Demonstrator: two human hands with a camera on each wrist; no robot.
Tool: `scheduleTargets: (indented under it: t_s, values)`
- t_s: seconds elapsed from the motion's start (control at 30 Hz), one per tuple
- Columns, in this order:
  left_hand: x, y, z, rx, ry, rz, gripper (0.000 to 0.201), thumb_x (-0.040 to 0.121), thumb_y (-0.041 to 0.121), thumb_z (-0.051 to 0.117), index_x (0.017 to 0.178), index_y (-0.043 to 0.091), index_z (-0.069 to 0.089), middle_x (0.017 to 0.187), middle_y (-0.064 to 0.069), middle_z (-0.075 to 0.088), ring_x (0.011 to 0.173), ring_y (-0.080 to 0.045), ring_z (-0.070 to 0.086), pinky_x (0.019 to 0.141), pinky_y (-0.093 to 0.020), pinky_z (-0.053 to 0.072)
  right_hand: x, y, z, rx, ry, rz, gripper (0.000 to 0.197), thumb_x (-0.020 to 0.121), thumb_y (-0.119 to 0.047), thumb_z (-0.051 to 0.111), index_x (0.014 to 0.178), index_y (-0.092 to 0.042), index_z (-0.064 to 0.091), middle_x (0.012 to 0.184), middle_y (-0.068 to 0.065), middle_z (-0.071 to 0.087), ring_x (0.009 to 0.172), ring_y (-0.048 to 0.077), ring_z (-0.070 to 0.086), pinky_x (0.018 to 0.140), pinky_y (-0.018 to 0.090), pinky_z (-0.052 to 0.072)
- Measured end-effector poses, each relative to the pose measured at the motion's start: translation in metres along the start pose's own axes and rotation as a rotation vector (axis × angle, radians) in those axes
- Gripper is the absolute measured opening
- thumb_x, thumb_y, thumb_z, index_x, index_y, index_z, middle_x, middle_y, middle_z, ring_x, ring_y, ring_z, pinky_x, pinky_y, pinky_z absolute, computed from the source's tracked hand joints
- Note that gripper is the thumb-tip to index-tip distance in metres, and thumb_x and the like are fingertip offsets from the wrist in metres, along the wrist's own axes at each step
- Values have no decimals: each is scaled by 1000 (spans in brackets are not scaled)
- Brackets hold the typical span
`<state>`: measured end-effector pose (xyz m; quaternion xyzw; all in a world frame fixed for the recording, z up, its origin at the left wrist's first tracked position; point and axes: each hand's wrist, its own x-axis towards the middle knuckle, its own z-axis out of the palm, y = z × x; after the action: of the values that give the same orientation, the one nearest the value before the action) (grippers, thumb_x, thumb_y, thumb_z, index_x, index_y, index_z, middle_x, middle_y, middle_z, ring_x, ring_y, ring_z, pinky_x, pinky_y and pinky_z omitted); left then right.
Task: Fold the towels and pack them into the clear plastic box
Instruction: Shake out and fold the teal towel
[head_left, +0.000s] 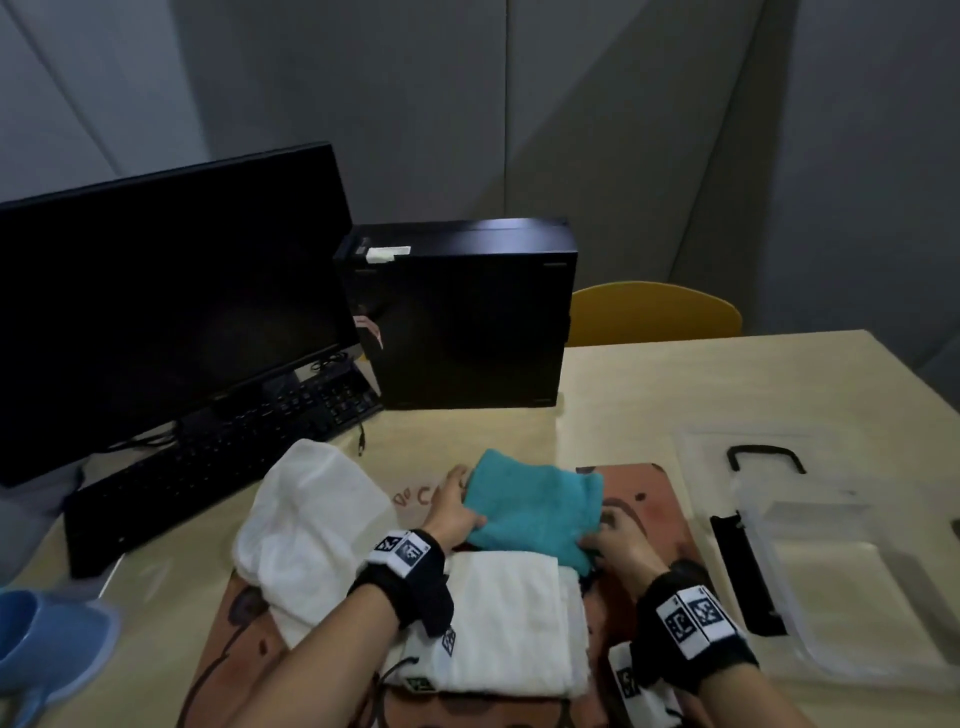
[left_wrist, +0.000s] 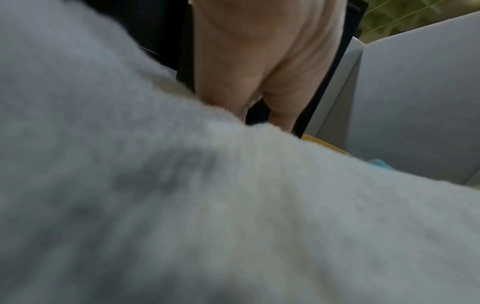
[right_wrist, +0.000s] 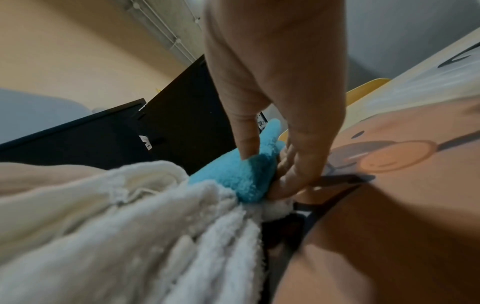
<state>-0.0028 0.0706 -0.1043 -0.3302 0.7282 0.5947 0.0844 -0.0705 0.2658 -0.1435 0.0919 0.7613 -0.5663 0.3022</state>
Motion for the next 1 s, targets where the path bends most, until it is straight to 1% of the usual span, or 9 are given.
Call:
scheduleTargets:
  t_s: [0.13, 0.27, 0.33, 0.47, 0.6, 0.67, 0.73, 0.9, 1.0]
  values:
    - [1, 5, -7, -39, -67, -3, 83, 81, -13, 54, 147, 23, 18, 140, -10, 40, 108, -20, 50, 82, -29, 48, -3, -12, -1, 53, -73, 0, 2, 87, -3, 59, 89, -5, 59, 80, 4, 64, 71, 17, 61, 54, 25, 48]
    - [-7, 15, -12, -69, -25, 90, 69, 86, 1, 59, 141, 27, 27, 131, -11, 47, 109, -24, 55, 87, -36, 52, -5, -27, 2, 29, 28, -64, 20, 92, -13, 54, 106, 0, 59, 91, 8, 66, 84, 24, 63, 76, 37, 54]
    - [-18, 27, -21, -88, -25, 162, 65, 87, 2, 56, 140, 29, 29, 122, -14, 51, 102, -26, 60, 80, -35, 55, -21, -44, 1, 21, 46, -179, 19, 92, -12, 53, 109, -6, 56, 100, 7, 64, 93, 23, 62, 83, 40, 52]
    - [-60, 33, -58, -167, -100, 284, 66, 86, -3, 56, 133, 38, 32, 116, -7, 51, 97, -20, 63, 69, -25, 58, -66, -68, -5, 70, -89, -345, 16, 91, -13, 55, 106, -14, 52, 105, 1, 62, 95, 16, 63, 77, 32, 55]
    - [-99, -13, -74, -139, -212, 195, 69, 84, -11, 54, 136, 28, 30, 109, -2, 53, 94, -15, 63, 69, -21, 55, -88, -43, 7, -155, -279, -235, 24, 88, -9, 58, 107, -18, 46, 109, 6, 63, 89, 14, 65, 66, 25, 56]
    - [-109, -46, -67, -57, -253, 118, 68, 83, -14, 54, 135, 21, 28, 115, -6, 52, 93, -8, 59, 72, -17, 53, -91, -18, 16, -305, -342, -134, 32, 86, -7, 62, 111, -15, 43, 115, 10, 62, 93, 17, 64, 79, 34, 57]
    - [-114, -69, -62, -73, -228, 105, 68, 82, -13, 56, 135, 19, 28, 124, -10, 49, 101, -9, 57, 77, -18, 53, -93, -4, 21, -395, -353, -101, 39, 84, -9, 63, 115, -15, 40, 116, 8, 60, 99, 20, 63, 87, 39, 55]
    - [-118, -67, -68, -54, -185, 148, 68, 84, -10, 55, 133, 29, 29, 110, -2, 52, 101, -13, 59, 75, -20, 53, -102, -11, 17, -427, -339, -165, 41, 84, -8, 63, 114, -17, 37, 96, -6, 56, 89, 14, 60, 72, 26, 56]
    - [-123, -62, -68, 18, -212, 168, 69, 83, -11, 54, 133, 27, 26, 104, 4, 51, 90, -8, 58, 71, -16, 52, -105, -10, 16, -513, -367, -145, 46, 83, -11, 66, 116, -17, 35, 110, 4, 59, 88, 15, 61, 66, 23, 56]
